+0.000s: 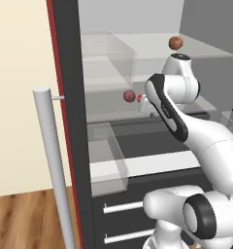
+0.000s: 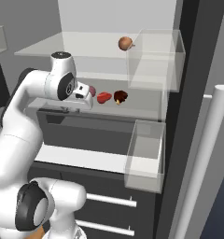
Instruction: Place one onion and one steak in each tupperware on the nearby counter, to pack two identical lunches.
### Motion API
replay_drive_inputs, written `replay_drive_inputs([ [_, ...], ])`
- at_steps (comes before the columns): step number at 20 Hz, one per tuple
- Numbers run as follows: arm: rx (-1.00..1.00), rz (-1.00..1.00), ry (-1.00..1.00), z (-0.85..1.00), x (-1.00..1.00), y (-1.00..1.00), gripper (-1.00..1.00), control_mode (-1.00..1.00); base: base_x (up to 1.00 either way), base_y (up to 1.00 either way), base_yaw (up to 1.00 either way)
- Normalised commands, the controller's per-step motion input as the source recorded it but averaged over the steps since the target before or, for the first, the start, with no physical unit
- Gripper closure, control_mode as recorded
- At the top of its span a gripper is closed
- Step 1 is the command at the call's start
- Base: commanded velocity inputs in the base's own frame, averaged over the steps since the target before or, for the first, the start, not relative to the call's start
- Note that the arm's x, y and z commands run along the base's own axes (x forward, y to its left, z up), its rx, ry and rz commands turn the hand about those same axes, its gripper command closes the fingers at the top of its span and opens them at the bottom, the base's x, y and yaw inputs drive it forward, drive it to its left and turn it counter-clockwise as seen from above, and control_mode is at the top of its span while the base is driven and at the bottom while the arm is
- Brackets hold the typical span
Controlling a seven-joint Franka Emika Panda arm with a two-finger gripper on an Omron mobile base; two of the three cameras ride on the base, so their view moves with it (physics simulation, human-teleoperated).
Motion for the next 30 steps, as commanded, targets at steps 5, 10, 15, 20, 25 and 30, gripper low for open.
replay_drive_inputs([
  [5, 0.00, 0.00, -0.05, 0.00, -0.08, 0.00, -1.00, -1.00, 0.00, 0.00, 0.00],
  [10, 0.00, -0.02, -0.26, 0.02, -0.04, 0.00, -1.00, -1.00, 0.00, 0.00, 0.00],
  [15, 0.00, 0.00, -0.31, 0.04, 0.00, 0.00, -1.00, -1.00, 0.00, 0.00, 0.00],
  [20, 0.00, 0.00, -0.03, 0.00, 0.04, -0.03, -1.00, -1.00, 0.00, 0.00, 0.00],
  [25, 0.00, 0.00, 0.00, -0.01, 0.02, -0.28, -1.00, -1.00, 0.00, 0.00, 0.00],
  [30, 0.00, 0.00, 0.00, 0.00, 0.19, -0.07, -1.00, -1.00, 0.00, 0.00, 0.00],
])
